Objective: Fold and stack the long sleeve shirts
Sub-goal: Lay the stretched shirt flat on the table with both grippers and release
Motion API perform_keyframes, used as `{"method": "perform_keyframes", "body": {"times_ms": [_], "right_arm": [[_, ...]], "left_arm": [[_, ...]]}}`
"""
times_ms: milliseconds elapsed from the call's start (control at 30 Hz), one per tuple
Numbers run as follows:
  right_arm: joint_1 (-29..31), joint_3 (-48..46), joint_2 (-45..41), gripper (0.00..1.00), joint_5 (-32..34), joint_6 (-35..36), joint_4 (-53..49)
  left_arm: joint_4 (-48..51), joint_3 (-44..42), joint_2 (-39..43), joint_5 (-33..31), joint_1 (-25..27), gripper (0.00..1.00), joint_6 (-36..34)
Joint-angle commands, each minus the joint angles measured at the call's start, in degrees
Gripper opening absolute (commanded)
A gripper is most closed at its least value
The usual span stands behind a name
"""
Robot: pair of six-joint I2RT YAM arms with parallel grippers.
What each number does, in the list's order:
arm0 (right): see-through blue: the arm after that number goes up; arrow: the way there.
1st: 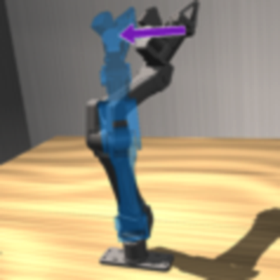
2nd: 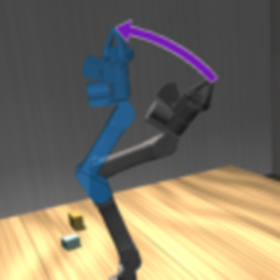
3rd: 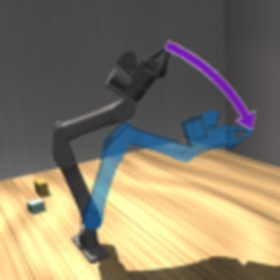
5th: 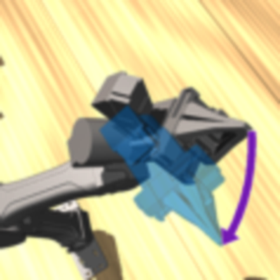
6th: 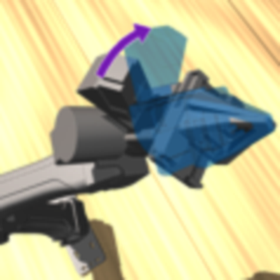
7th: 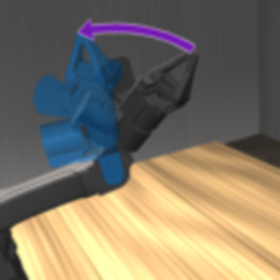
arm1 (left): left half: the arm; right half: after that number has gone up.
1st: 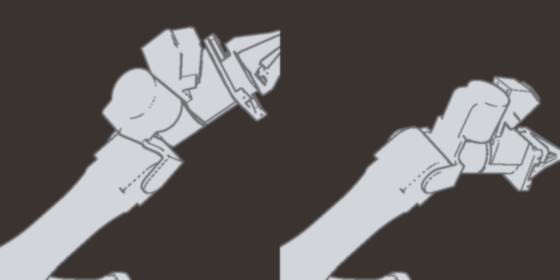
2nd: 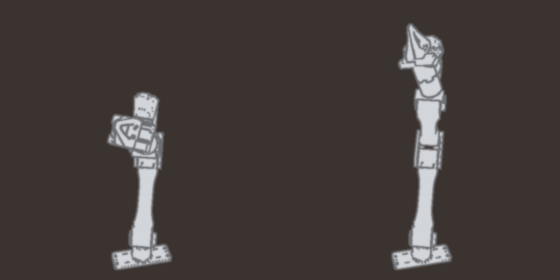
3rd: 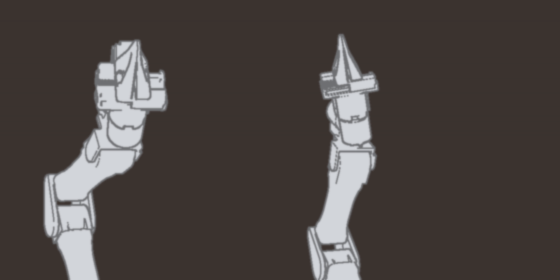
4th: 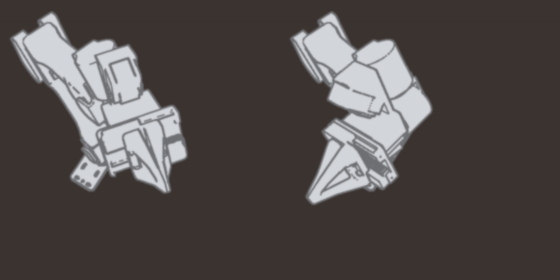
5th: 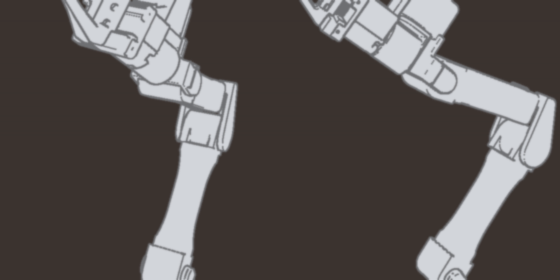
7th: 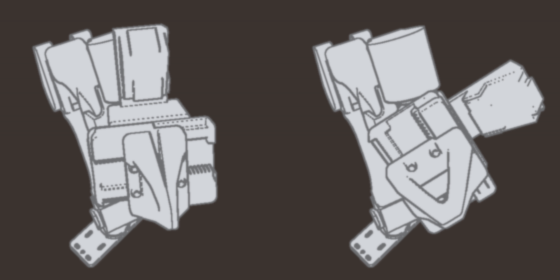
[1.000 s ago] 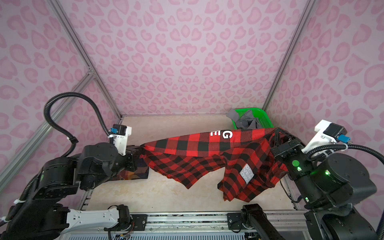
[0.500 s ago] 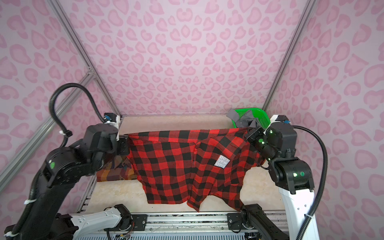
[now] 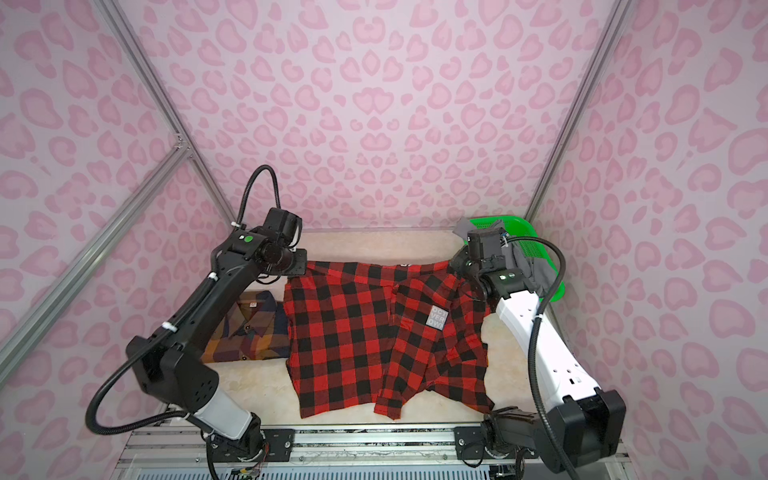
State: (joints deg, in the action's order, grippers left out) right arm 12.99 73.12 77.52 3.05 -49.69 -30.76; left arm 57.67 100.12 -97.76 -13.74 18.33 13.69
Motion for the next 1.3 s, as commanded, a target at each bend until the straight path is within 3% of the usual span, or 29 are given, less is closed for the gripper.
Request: {"method": "perform_keyframes", "body": {"times_ms": [0,300,400,500,633,833,900,1067,1167,1267], "right_arm": [[-0.25,2.4,6.29,0.0,2.71,1.22,5.54],[-1.1,14.04,25.94,0.0,5.13,1.88,6.35],[-1.61,19.63,31.89,0.0,4.59,2.74,3.22],[-2.27,24.56,36.26,0.0,3.44,3.35,0.74],[-2.71,29.27,39.73,0.37,3.54,4.13,-1.32],[-1.85,34.87,37.39,0.6,8.67,8.14,-7.25],[-1.57,32.14,33.2,0.61,7.32,8.85,-6.47],[1.08,17.75,20.05,0.62,2.12,9.68,-1.38],[3.16,7.79,12.3,0.61,-0.4,10.69,0.39],[5.53,0.62,5.83,0.61,-0.37,12.31,-0.64]], "left_arm": [[-1.41,7.13,-8.43,-2.17,-1.23,0.04,-1.67],[5.82,31.75,-32.37,0.46,-4.69,0.03,-2.82],[6.31,36.38,-37.96,1.71,-5.69,0.03,-2.79],[6.49,39.78,-42.03,3.24,-6.26,0.16,-2.83],[6.05,44.07,-44.18,6.42,-6.27,0.41,-2.01],[6.02,46.03,-37.55,6.53,-4.65,0.59,-0.96],[4.55,40.29,-31.27,5.3,-4.11,0.61,-0.28],[-7.88,8.11,-12.62,4.99,-5.03,0.61,6.32],[-10.49,-5.38,-4.05,3.17,-7.04,0.61,13.43],[-13.53,-16.87,4.69,5.85,-8.94,0.6,20.34]]}}
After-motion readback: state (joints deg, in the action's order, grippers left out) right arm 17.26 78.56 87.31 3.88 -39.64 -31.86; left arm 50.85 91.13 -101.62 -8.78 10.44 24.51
